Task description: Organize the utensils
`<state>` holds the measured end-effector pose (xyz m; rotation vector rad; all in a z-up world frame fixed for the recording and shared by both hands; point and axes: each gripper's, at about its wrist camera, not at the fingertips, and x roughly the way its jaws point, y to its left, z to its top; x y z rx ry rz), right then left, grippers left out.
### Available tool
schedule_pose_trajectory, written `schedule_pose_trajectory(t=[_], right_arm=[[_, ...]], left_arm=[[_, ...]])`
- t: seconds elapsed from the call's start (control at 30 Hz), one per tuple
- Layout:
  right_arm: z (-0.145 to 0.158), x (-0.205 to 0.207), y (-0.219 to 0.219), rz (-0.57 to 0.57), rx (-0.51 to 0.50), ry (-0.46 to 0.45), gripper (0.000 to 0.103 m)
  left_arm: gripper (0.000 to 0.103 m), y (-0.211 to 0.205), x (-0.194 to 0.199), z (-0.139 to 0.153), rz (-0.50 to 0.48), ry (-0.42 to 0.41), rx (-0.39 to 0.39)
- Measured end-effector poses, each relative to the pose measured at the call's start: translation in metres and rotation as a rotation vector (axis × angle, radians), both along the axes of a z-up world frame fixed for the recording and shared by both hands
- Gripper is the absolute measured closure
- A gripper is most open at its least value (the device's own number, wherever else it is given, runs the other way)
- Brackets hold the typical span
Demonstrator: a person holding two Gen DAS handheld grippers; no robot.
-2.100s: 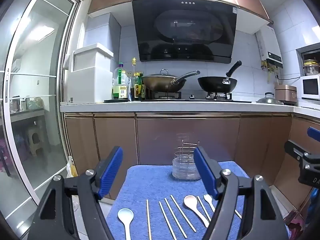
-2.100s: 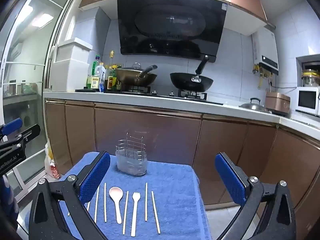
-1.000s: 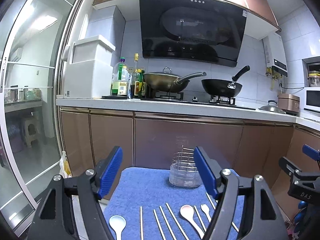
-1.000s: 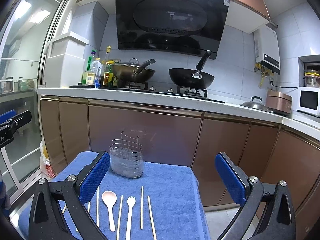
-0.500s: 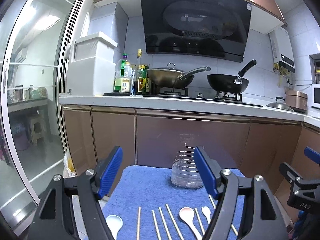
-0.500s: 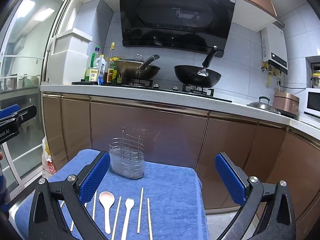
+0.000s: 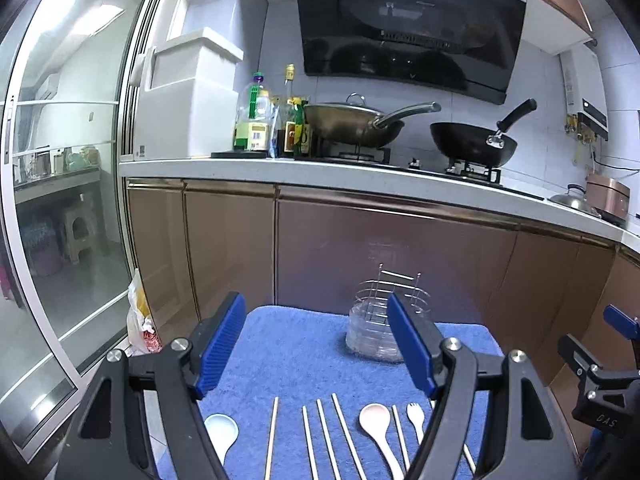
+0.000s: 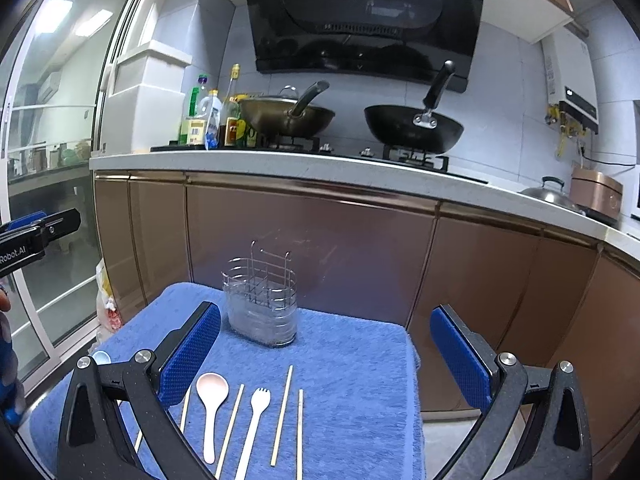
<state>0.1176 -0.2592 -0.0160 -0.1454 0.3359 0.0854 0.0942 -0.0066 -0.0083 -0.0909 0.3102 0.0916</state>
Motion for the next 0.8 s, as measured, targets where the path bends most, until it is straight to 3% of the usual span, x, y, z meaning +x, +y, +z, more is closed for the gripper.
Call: schedule_pose_trajectory(t=[0.27,0.37,0.47,0.57,0.63,0.73,0.8], right_arm=[[-0.009,0.010,0.011,0.042,-0.011,0.028,0.000],[-0.017,0.017,0.010,0.057,-0.013,0.068,0.001],[-0.033,0.026,0.002,0.054,-0.033,0.134,0.007],[-0.056,0.042,-0.011,0.077,0.007,0.253,0.022],[-0.071,0.050,-0.016,0.088,0.014,0.315,0.038],[-0.103,0.070,-0.023,0.140,0.067,0.468,0.056],[-0.119,0.083,-0.024,0.166,0.089,0.542,0.066]], left_arm=[[0.031,0.017,0.008,-0.011,-0.007,0.066,-0.013],[0.031,0.033,0.019,-0.022,-0.001,0.151,-0.009],[0.031,0.046,0.033,-0.040,-0.054,0.271,-0.033],[0.032,0.051,0.049,-0.063,-0.110,0.395,-0.067],[0.032,0.049,0.064,-0.087,-0.178,0.501,-0.100],[0.034,0.041,0.088,-0.123,-0.257,0.645,-0.152],[0.041,0.036,0.105,-0.143,-0.273,0.720,-0.180]])
